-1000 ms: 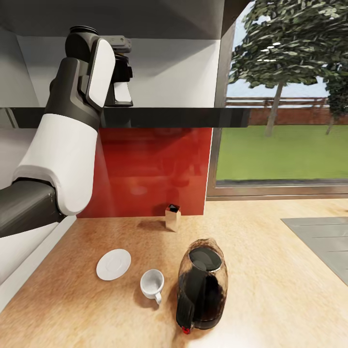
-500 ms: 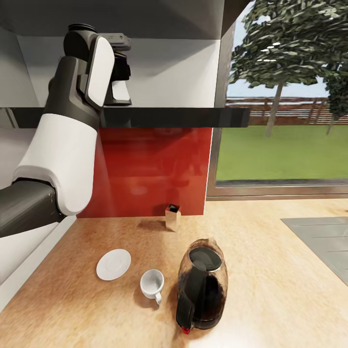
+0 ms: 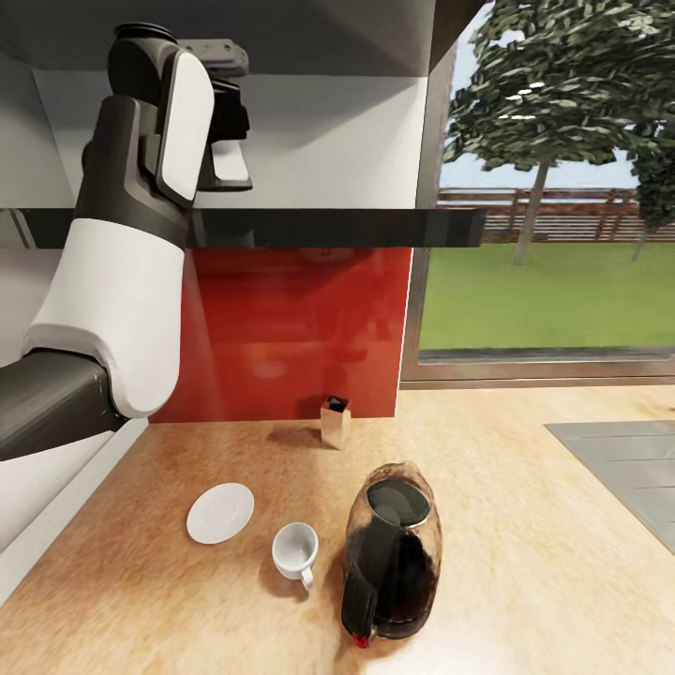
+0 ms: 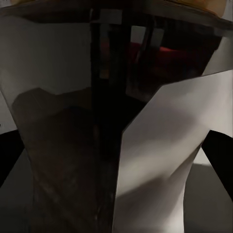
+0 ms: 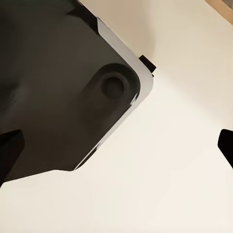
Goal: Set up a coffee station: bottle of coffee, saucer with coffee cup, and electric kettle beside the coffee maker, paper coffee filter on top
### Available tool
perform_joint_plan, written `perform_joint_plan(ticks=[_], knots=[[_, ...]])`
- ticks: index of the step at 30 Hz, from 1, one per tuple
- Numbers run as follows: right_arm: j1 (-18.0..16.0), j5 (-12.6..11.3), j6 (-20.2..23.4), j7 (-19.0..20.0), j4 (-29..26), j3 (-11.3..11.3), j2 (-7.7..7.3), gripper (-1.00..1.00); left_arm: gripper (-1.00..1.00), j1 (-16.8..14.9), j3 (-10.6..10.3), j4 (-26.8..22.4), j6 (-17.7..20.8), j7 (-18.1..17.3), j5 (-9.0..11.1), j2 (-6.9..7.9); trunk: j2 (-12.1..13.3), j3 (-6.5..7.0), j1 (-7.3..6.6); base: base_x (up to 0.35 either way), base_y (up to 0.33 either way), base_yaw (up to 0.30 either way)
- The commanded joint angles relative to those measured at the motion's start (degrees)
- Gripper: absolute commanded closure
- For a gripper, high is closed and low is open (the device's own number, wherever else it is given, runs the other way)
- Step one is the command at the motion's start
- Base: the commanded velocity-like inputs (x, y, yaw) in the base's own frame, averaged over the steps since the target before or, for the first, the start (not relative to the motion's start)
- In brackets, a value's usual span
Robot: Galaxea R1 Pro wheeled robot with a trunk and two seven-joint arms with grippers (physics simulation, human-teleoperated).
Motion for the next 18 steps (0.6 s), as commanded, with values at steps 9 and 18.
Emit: perform_joint_plan(ticks=[9,18], knots=[[-0.1,-0.05,-0.46,0.03,0.18,0.35,0.0,-1.0,1.0,-0.06,0.01,-0.28,0.14,0.52,0.55,0.0,-0.07,-0.09,0.01,-0.149,0.0,0.0],[-0.11,-0.05,-0.46,0.03,0.18,0.35,0.0,-1.0,1.0,-0.06,-0.06,-0.29,0.14,0.52,0.55,0.0,-0.07,-0.09,0.01,-0.324,0.0,0.0]])
